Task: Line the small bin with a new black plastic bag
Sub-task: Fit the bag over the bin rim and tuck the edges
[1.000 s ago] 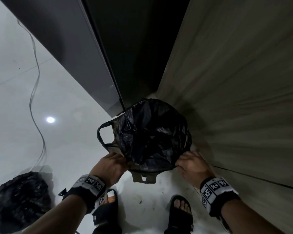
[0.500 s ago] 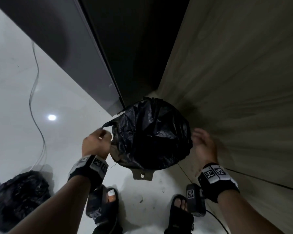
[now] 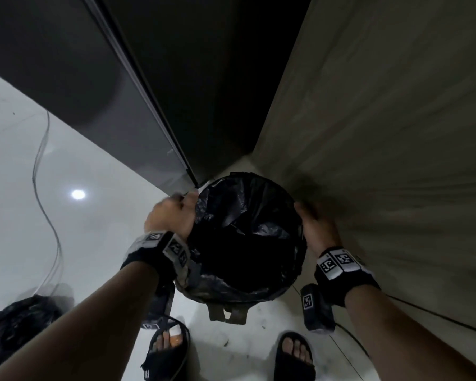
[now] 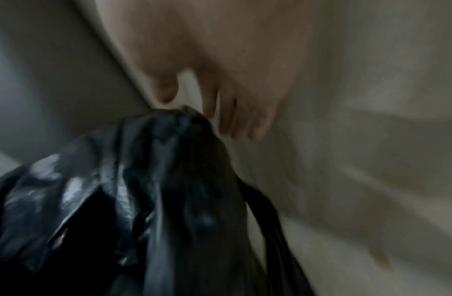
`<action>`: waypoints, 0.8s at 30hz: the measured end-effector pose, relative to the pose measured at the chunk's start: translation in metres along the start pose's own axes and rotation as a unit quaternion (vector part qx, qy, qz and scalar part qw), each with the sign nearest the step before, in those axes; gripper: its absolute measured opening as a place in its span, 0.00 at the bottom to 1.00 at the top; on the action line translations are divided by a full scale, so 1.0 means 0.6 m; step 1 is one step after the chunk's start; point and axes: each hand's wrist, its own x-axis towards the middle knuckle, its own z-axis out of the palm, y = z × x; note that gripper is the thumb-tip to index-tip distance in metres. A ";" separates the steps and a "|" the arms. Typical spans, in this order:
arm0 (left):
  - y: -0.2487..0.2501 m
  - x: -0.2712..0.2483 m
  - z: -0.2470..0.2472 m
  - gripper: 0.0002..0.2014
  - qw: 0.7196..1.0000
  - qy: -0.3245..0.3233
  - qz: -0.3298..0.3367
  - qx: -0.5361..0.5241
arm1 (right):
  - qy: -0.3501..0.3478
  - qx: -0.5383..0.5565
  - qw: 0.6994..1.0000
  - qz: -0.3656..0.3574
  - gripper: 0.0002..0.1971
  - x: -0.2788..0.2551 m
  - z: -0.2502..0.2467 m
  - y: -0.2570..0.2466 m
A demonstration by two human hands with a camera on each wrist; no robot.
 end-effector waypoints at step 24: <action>-0.005 -0.126 0.088 0.30 0.771 -0.316 0.295 0.468 | -0.219 -0.568 0.757 -0.238 0.33 -0.029 0.046 -0.019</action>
